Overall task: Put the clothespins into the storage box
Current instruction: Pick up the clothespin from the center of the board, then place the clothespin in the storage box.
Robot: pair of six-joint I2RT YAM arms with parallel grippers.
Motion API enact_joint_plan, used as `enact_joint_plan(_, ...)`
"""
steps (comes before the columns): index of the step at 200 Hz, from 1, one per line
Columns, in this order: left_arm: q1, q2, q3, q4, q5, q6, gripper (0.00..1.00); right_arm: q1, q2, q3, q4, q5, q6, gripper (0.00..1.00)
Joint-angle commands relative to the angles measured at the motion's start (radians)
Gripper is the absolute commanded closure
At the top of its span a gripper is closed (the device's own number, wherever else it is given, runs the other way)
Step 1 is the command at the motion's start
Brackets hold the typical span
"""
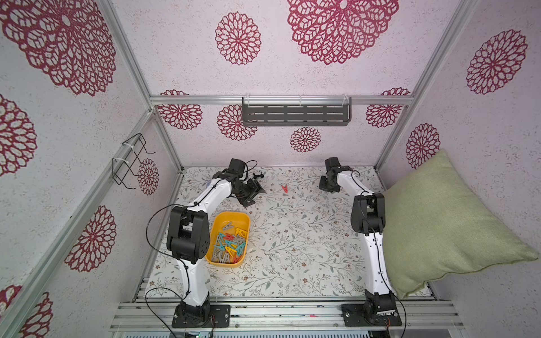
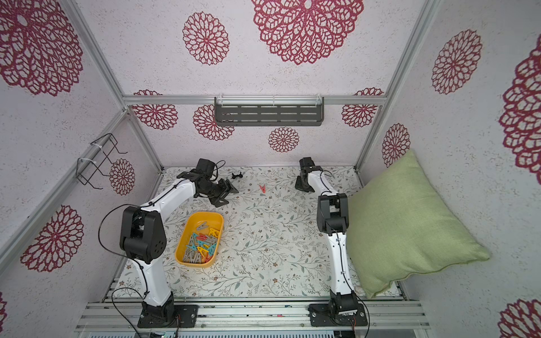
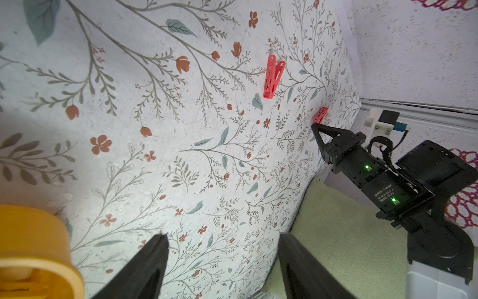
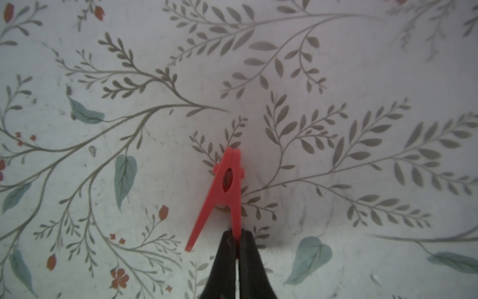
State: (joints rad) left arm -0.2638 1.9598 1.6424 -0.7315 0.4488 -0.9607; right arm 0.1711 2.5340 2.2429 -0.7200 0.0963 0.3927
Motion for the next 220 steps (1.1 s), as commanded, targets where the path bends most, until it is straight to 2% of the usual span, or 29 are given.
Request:
enact_joint_plan(1, 0.0, -0.06, -0.001, -0.022, -0.021, 0.016, 0.26, 0.015, -0.044, -0.005, -0.055, 0.023, -0.039, 0.97)
enact_joint_plan(41, 0.027, -0.105, -0.016, -0.039, -0.023, 0.032, 0.26, 0.095, -0.172, -0.067, -0.041, 0.011, -0.071, 1.0)
enact_joint_plan(74, 0.073, -0.175, -0.081, -0.048, -0.03, 0.049, 0.26, 0.231, -0.269, -0.134, -0.028, -0.029, -0.087, 1.0)
enact_joint_plan(106, 0.139, -0.28, -0.194, -0.047, -0.038, 0.059, 0.26, 0.391, -0.33, -0.187, 0.0, -0.119, -0.083, 1.0)
enact_joint_plan(159, 0.297, -0.475, -0.4, -0.075, -0.052, 0.101, 0.25, 0.636, -0.345, -0.183, 0.037, -0.293, -0.09, 1.0)
enact_joint_plan(197, 0.411, -0.59, -0.506, -0.104, -0.053, 0.127, 0.24, 0.756, -0.324, -0.147, 0.031, -0.373, -0.125, 1.0)
enact_joint_plan(220, 0.441, -0.625, -0.538, -0.115, -0.044, 0.134, 0.23, 0.798, -0.308, -0.135, 0.025, -0.381, -0.134, 0.95)
